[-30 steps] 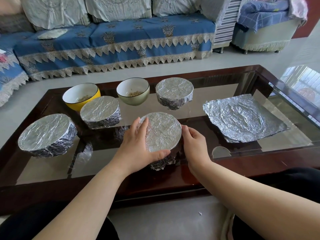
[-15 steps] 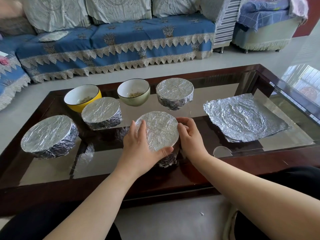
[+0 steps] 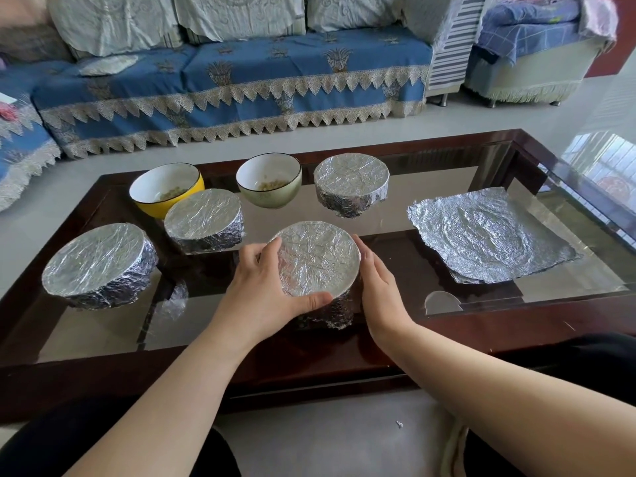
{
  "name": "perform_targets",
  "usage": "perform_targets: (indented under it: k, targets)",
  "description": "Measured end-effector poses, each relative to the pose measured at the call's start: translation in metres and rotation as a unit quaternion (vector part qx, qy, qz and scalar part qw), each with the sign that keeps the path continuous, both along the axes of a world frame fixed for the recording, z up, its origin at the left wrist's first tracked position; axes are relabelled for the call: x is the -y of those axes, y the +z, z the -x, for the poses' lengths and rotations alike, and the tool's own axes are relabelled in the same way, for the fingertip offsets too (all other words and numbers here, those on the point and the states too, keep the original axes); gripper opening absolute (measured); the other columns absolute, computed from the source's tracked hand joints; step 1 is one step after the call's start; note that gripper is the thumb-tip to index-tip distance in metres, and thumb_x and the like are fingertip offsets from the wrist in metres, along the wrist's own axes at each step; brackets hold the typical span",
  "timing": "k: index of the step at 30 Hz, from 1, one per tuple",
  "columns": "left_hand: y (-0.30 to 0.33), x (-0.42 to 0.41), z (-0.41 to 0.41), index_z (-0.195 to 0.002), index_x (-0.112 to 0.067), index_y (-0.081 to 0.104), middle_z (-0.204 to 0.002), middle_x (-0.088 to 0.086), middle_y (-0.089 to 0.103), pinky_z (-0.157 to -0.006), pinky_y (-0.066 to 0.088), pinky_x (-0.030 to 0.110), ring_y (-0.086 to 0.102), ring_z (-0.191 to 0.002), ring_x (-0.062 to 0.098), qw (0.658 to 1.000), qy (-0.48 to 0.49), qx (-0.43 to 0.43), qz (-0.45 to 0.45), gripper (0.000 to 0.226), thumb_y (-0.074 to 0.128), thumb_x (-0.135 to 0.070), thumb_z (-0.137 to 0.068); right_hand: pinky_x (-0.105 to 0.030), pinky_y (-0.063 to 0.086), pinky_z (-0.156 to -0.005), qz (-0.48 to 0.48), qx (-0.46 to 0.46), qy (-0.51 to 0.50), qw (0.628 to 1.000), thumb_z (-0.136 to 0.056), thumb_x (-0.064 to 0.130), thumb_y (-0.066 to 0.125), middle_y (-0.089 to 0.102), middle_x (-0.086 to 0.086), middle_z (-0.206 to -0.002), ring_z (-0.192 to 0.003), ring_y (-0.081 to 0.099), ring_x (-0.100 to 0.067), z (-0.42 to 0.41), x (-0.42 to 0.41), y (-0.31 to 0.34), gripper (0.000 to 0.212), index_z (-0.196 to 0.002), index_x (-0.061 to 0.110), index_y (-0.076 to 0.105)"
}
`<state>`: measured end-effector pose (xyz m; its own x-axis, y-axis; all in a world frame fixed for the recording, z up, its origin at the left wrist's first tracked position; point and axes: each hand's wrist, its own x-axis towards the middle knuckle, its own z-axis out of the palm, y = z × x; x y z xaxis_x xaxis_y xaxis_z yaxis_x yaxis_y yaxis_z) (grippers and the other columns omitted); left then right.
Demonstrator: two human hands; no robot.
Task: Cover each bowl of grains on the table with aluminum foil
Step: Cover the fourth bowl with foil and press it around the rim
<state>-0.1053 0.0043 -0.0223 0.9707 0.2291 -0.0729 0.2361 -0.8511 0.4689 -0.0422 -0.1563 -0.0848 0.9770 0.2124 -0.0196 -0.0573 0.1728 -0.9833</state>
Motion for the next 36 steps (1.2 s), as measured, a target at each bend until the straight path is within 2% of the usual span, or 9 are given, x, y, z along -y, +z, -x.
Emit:
perform_targets:
  k: [3, 6, 11, 16, 20, 24, 28, 33, 36]
  targets:
    - [-0.001, 0.0, 0.001, -0.156, -0.024, 0.009, -0.142, -0.006, 0.016, -0.111, 0.031, 0.033, 0.028, -0.139, 0.015, 1.0, -0.002, 0.002, 0.012, 0.13, 0.06, -0.083, -0.052, -0.019, 0.051, -0.08, -0.04, -0.037, -0.018, 0.998, -0.105, 0.033, 0.037, 0.066, 0.011, -0.116, -0.095, 0.064, 0.005, 0.006, 0.0, -0.006, 0.029, -0.132, 0.027, 0.046]
    - [-0.001, -0.002, 0.001, -0.156, -0.025, 0.009, -0.143, -0.007, 0.016, -0.11, 0.03, 0.029, 0.029, -0.138, 0.013, 1.0, -0.003, 0.004, 0.022, 0.131, 0.058, -0.084, -0.049, -0.023, 0.047, -0.054, -0.042, -0.05, -0.026, 0.998, -0.105, 0.032, 0.037, 0.065, 0.0, -0.096, -0.069, 0.06, -0.006, 0.011, -0.002, -0.008, 0.021, -0.119, 0.021, 0.047]
    - [-0.002, -0.001, 0.0, -0.155, -0.026, 0.008, -0.141, -0.008, 0.014, -0.105, 0.028, 0.024, 0.029, -0.136, 0.011, 0.999, -0.008, 0.002, 0.032, 0.13, 0.06, -0.082, -0.05, -0.023, 0.047, -0.057, -0.032, -0.063, -0.052, 0.996, -0.103, 0.033, 0.045, 0.064, -0.006, -0.097, -0.07, 0.059, -0.006, 0.009, -0.003, -0.009, 0.021, -0.114, 0.018, 0.054]
    - [-0.003, -0.001, -0.001, -0.155, -0.027, 0.007, -0.142, -0.008, 0.012, -0.108, 0.032, 0.031, 0.028, -0.138, 0.014, 1.0, -0.003, -0.003, 0.031, 0.131, 0.058, -0.084, -0.049, -0.028, 0.052, -0.062, -0.023, -0.091, -0.077, 0.993, -0.101, 0.033, 0.05, 0.067, -0.008, -0.096, -0.07, 0.062, -0.011, 0.005, -0.003, -0.006, 0.023, -0.107, 0.012, 0.057]
    - [-0.004, -0.001, -0.001, -0.155, -0.027, 0.008, -0.143, -0.007, 0.012, -0.109, 0.032, 0.031, 0.027, -0.138, 0.014, 1.0, -0.002, 0.0, 0.029, 0.126, 0.065, -0.079, -0.055, -0.034, 0.045, -0.051, -0.019, -0.125, -0.081, 0.989, -0.099, 0.036, 0.053, 0.061, -0.009, -0.079, -0.057, 0.055, -0.018, -0.001, -0.004, -0.007, 0.027, -0.101, 0.009, 0.057]
    - [-0.005, -0.001, -0.002, -0.156, -0.026, 0.007, -0.144, -0.007, 0.012, -0.109, 0.03, 0.031, 0.027, -0.138, 0.014, 1.0, -0.001, 0.002, 0.029, 0.124, 0.07, -0.074, -0.06, -0.039, 0.045, -0.056, -0.002, -0.132, -0.097, 0.987, -0.097, 0.036, 0.058, 0.056, -0.006, -0.064, -0.051, 0.05, -0.02, -0.007, -0.003, -0.007, 0.028, -0.089, 0.008, 0.056]
    - [-0.005, -0.001, -0.003, -0.156, -0.027, 0.007, -0.144, -0.009, 0.011, -0.109, 0.028, 0.029, 0.025, -0.138, 0.013, 0.999, 0.002, -0.006, 0.044, 0.13, 0.063, -0.079, -0.051, -0.035, 0.044, -0.05, -0.004, -0.139, -0.1, 0.985, -0.098, 0.031, 0.057, 0.054, -0.004, -0.06, -0.047, 0.048, -0.017, -0.01, -0.003, -0.007, 0.025, -0.085, 0.01, 0.055]
    - [-0.007, -0.001, -0.004, -0.156, -0.027, 0.008, -0.144, -0.008, 0.01, -0.111, 0.025, 0.028, 0.022, -0.139, 0.012, 0.999, 0.003, 0.001, 0.054, 0.131, 0.062, -0.078, -0.048, -0.023, 0.037, -0.037, -0.031, -0.152, -0.105, 0.982, -0.1, 0.019, 0.053, 0.051, -0.003, -0.061, -0.038, 0.043, -0.01, -0.01, -0.006, -0.002, 0.01, -0.096, 0.011, 0.056]
    - [-0.009, -0.001, -0.006, -0.156, -0.027, 0.008, -0.143, -0.008, 0.011, -0.111, 0.023, 0.026, 0.023, -0.139, 0.011, 0.998, 0.005, 0.013, 0.061, 0.132, 0.064, -0.078, -0.048, -0.024, 0.044, -0.046, -0.041, -0.156, -0.11, 0.981, -0.099, 0.009, 0.053, 0.058, -0.002, -0.07, -0.05, 0.051, -0.011, -0.013, -0.008, 0.001, 0.005, -0.1, 0.01, 0.057]
